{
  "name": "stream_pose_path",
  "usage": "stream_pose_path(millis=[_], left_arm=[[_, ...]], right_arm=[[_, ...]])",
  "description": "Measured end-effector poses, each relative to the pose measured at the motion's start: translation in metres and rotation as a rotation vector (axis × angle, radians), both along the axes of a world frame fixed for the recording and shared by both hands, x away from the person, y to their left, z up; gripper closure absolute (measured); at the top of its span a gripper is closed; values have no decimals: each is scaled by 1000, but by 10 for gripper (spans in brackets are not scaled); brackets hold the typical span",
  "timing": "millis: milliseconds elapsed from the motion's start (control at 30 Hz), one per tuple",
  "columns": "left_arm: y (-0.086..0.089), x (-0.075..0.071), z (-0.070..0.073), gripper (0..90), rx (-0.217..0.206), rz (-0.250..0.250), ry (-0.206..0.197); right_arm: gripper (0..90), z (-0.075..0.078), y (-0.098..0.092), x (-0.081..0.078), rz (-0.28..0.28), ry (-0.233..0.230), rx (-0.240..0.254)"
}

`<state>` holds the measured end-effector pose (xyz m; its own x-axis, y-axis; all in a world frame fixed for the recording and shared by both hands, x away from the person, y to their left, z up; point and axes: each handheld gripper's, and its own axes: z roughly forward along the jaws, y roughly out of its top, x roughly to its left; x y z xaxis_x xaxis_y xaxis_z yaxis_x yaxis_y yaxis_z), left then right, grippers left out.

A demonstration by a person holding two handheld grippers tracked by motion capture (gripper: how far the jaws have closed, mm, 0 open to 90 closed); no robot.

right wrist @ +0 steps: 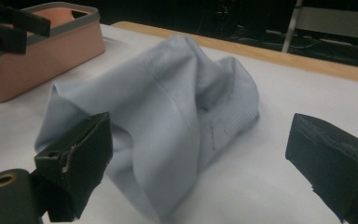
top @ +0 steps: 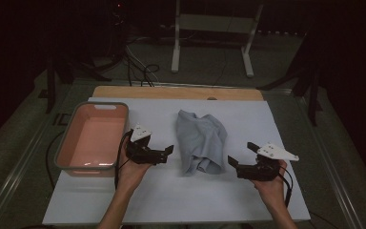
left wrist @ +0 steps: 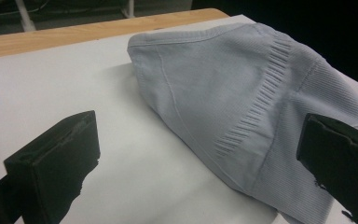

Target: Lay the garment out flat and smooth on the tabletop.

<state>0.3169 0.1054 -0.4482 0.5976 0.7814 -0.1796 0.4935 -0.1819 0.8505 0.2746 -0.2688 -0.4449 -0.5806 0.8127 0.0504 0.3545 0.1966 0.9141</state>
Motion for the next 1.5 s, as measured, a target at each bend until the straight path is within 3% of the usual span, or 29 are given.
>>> stream_pose_path(millis=[300, 633, 800, 1000, 1200, 1300, 1367, 1500], left_arm=[[1, -3, 1, 6, -10, -1, -9], [1, -4, 2, 6, -20, -7, -11], [0, -5, 2, 6, -17, -11, -12], [-1, -7, 4, 6, -21, -15, -20], [-1, -7, 4, 6, -27, -17, -22], [-2, -7, 4, 6, -25, -18, -20], [-2, -8, 4, 6, -23, -21, -20], [-2, -8, 4, 6, -30, -17, -20]], right_arm=[[80, 20, 30, 27, 22, 8, -41], [165, 24, 60, 54, 53, 88, -60], [269, 23, 72, 65, 72, 111, -76], [466, 17, 79, 80, 35, 181, -118], [528, 8, 86, 89, 32, 234, -163], [733, 3, 89, 91, 59, 259, -181], [838, 3, 92, 90, 70, 249, -190], [864, 7, 95, 87, 63, 207, -206]])
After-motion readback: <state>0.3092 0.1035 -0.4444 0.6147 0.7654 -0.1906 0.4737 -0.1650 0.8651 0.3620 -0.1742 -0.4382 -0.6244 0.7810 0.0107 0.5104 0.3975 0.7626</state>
